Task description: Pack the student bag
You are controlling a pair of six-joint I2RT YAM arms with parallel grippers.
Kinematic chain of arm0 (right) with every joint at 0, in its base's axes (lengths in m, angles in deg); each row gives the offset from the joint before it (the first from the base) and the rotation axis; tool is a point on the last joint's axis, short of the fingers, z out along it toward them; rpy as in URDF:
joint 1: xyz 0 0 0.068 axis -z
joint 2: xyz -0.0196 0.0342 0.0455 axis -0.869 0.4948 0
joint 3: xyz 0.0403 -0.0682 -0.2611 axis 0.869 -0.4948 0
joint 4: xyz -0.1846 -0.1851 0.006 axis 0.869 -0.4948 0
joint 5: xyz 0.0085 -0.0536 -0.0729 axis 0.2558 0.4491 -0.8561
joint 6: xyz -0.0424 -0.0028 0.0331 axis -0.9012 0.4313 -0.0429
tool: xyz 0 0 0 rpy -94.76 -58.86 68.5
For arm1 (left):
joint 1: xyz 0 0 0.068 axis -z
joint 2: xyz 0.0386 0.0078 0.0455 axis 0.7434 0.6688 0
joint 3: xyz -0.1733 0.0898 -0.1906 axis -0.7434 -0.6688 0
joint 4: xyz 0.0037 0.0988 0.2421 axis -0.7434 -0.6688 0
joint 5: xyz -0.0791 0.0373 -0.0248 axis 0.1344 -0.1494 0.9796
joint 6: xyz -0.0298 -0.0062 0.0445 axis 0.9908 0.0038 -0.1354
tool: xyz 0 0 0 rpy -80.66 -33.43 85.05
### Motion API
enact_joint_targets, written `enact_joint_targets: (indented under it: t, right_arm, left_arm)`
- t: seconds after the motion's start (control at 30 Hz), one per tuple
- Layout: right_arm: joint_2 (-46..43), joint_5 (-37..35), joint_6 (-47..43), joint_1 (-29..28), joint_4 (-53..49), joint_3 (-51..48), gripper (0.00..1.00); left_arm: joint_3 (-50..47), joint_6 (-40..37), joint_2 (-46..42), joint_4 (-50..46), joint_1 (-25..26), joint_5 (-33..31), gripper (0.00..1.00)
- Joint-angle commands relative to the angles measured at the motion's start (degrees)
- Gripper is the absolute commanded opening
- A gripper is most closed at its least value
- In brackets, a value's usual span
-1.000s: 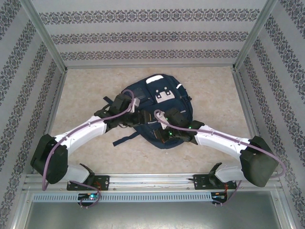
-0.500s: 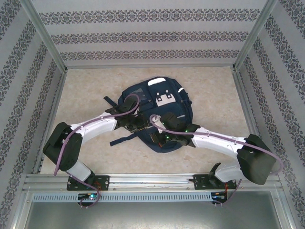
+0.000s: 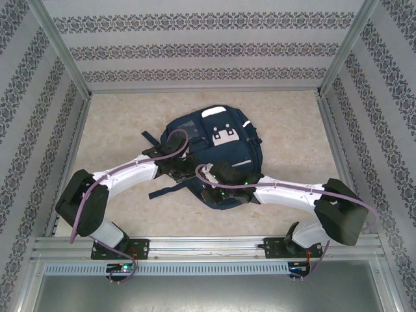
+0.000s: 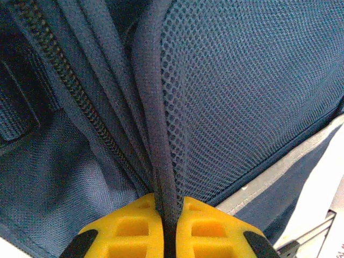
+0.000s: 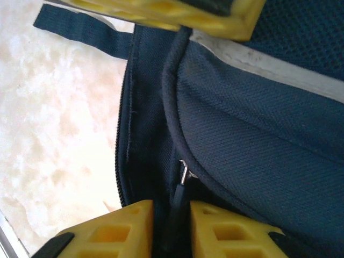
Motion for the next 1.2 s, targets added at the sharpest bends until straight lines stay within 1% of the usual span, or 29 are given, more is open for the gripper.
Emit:
enact_joint_targets:
  t: [0.0, 0.13, 0.17, 0.23, 0.27, 0.33, 0.4, 0.5, 0.57, 0.7, 0.77, 0.83, 1.0, 1.07, 1.17]
  right_arm:
    - [2.6, -5.8, 2.5, -0.5, -2.6, 1.9, 0.27]
    - [4.1, -9.5, 5.8, -1.4, -3.7, 2.7, 0.25]
    - [4.2, -10.1, 7.0, -1.6, -3.7, 2.8, 0.21]
    - [4.1, -13.7, 9.1, -2.5, -4.7, 2.9, 0.08]
    - [3.9, -15.2, 10.1, -3.0, -5.2, 2.9, 0.03]
    - [2.9, -17.7, 12.7, -3.6, -6.2, 2.3, 0.00]
    - [1.0, -18.0, 14.2, -3.6, -6.0, 0.8, 0.00]
    - [-1.9, -19.3, 14.5, -3.4, -6.3, -1.5, 0.00]
    - [-3.2, -20.9, 14.1, -2.7, -7.5, -2.7, 0.00]
    - [-6.0, -20.6, 13.2, 0.3, -8.4, -5.2, 0.00]
    - [-7.3, -21.1, 12.7, 1.6, -8.8, -6.3, 0.00]
    - [-8.8, -21.7, 12.2, 3.3, -9.1, -7.3, 0.00]
    - [-12.3, -21.8, 9.4, 7.8, -9.7, -9.0, 0.00]
    - [-13.7, -21.6, 8.2, 9.5, -10.1, -9.4, 0.00]
    - [-15.0, -20.6, 6.6, 11.5, -10.4, -9.9, 0.00]
  left_arm:
    - [-1.4, 1.2, -3.5, -0.7, 1.5, 2.6, 0.00]
    - [-1.8, 1.9, -4.2, -0.4, 1.5, 2.9, 0.00]
    - [-2.2, 2.3, -4.5, -0.3, 1.5, 2.8, 0.00]
    - [-3.1, 2.9, -5.2, 0.6, 1.5, 2.8, 0.00]
    - [-3.3, 2.9, -5.5, 0.7, 1.5, 2.6, 0.00]
    - [-3.5, 1.7, -6.3, 0.4, 1.4, 1.6, 0.00]
    - [-3.3, -1.4, -7.1, -1.2, 1.4, -0.2, 0.00]
    - [-2.6, -5.7, -8.6, -5.4, 1.0, -4.8, 0.00]
    - [-3.2, -7.4, -10.0, -6.5, -0.1, -6.0, 0.00]
    - [-3.8, -12.2, -11.5, -8.8, -3.8, -4.3, 0.00]
    - [-3.4, -15.9, -11.5, -10.2, -5.3, -2.0, 0.00]
    - [-2.8, -20.7, -11.5, -11.6, -6.3, 0.1, 0.00]
    - [-1.8, -29.5, -11.3, -14.6, -8.0, 3.0, 0.00]
    - [-0.9, -33.0, -10.8, -16.1, -9.3, 3.4, 0.00]
    - [1.6, -39.6, -9.5, -20.3, -12.9, 3.2, 0.00]
